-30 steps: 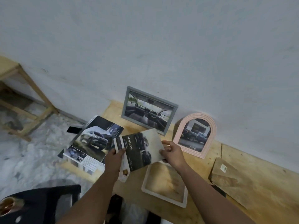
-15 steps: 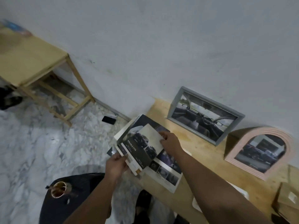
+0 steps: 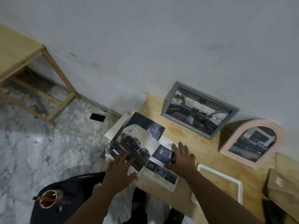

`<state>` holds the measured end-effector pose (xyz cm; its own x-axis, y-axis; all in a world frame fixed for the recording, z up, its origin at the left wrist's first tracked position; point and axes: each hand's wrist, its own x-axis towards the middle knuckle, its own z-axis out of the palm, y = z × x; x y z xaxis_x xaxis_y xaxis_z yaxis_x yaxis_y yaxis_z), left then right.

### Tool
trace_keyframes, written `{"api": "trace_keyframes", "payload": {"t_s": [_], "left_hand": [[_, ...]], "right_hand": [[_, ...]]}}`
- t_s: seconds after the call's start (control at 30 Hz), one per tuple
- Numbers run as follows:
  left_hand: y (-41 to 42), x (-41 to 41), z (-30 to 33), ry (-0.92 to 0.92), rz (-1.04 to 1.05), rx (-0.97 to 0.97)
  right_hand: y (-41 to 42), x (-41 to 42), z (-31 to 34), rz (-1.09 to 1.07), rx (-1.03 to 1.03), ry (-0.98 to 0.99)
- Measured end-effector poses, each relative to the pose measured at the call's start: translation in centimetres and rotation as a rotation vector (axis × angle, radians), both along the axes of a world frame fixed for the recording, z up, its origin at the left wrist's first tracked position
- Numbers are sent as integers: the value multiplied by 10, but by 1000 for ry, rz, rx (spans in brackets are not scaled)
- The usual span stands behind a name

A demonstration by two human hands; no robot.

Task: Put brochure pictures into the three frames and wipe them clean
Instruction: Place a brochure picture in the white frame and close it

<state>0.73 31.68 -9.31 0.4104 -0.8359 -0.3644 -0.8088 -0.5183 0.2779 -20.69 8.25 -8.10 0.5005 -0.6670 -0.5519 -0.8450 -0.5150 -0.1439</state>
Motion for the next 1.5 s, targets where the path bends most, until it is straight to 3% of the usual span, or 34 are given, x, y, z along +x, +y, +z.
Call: {"api": "trace_keyframes", "payload": {"t_s": [0.1, 0.23, 0.33, 0.43, 0.53, 0.63, 0.7, 0.87, 1.0, 1.27, 1.5], "left_hand": [[-5, -7, 0, -23, -41, 129], [-3, -5, -4, -56, -97, 158], [-10, -4, 2, -86, -111, 107], [-26, -18, 14, -27, 15, -40], [-60, -60, 43, 359, 311, -245], [-103, -99, 69, 1039, 744, -153], [-121, -131, 76, 1260, 787, -78], [-151, -209, 67, 973, 489, -69], [-163, -246, 52, 800, 435, -53], [-173, -289, 41, 593, 336, -101], [-168, -299, 40, 364, 219, -52]], "right_hand": [[8, -15, -5, -16, -82, -11], [7, -23, -4, -88, -83, -92], [2, -31, 4, -180, 43, -247], [-3, -47, 20, -384, 256, -467], [-3, -74, 39, -691, 453, -736], [1, -109, 60, -930, 585, -899], [5, -138, 66, -1029, 575, -935], [17, -211, 65, -1185, 426, -931], [20, -272, 59, -1318, 408, -942], [15, -321, 26, -1071, 166, -610], [5, -322, 9, -934, 58, -444]]}}
